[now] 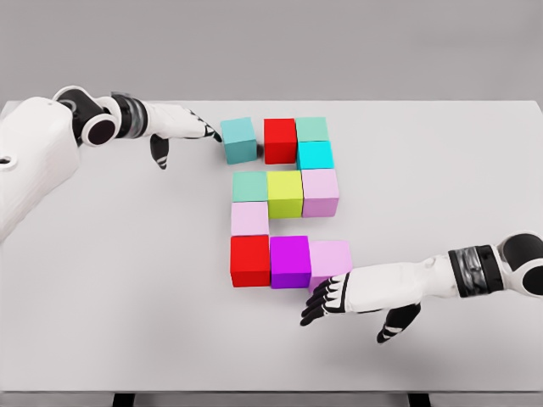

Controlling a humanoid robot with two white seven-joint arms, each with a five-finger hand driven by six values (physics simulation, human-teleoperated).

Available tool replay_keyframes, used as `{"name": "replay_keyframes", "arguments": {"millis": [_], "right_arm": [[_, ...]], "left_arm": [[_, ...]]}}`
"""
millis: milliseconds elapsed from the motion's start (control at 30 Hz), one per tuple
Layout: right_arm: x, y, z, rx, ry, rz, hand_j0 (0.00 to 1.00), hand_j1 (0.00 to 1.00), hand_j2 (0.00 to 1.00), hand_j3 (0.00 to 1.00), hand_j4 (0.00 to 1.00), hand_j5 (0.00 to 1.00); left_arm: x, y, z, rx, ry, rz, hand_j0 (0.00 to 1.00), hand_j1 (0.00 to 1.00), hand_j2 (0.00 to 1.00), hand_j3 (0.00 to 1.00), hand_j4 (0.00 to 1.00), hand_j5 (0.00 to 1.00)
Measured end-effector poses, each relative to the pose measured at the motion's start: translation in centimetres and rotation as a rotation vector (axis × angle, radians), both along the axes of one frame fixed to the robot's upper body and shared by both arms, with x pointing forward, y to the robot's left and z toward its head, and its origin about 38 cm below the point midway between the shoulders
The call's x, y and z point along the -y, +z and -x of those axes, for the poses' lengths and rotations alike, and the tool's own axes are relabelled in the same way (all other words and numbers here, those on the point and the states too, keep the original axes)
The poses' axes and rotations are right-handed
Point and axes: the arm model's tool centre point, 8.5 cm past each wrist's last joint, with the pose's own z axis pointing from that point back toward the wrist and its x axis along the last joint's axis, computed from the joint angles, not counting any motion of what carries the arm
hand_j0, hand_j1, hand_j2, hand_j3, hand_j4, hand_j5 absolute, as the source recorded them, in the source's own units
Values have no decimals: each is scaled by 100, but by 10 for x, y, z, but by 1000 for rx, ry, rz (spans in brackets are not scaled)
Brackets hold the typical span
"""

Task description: Assemble the squares on the desktop into the number 2

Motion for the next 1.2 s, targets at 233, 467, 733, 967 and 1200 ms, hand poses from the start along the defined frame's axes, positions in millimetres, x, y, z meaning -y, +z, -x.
{"name": "replay_keyframes", "arguments": {"millis": [233, 467, 733, 967, 1200], "right_arm": [[0, 0, -1, 4, 0, 2, 100, 100, 100, 100, 100, 100], [0, -1, -1, 8, 2, 6, 100, 100, 100, 100, 100, 100], [3, -1, -6, 17, -10, 19, 100, 100, 100, 100, 100, 100], [0, 0, -3, 19, 2, 13, 100, 100, 100, 100, 100, 100], [-4, -2, 0, 14, 13, 10, 100, 100, 100, 100, 100, 100]], "left_arm": [[0, 0, -3, -4, 11, 0, 100, 100, 100, 100, 100, 100], [2, 1, -5, -4, 16, 0, 100, 100, 100, 100, 100, 100], [8, 2, -6, -1, 8, 3, 100, 100, 100, 100, 100, 100], [11, 2, -7, -2, 7, 4, 100, 100, 100, 100, 100, 100], [16, 4, -8, 1, 1, 7, 100, 100, 100, 100, 100, 100]]}}
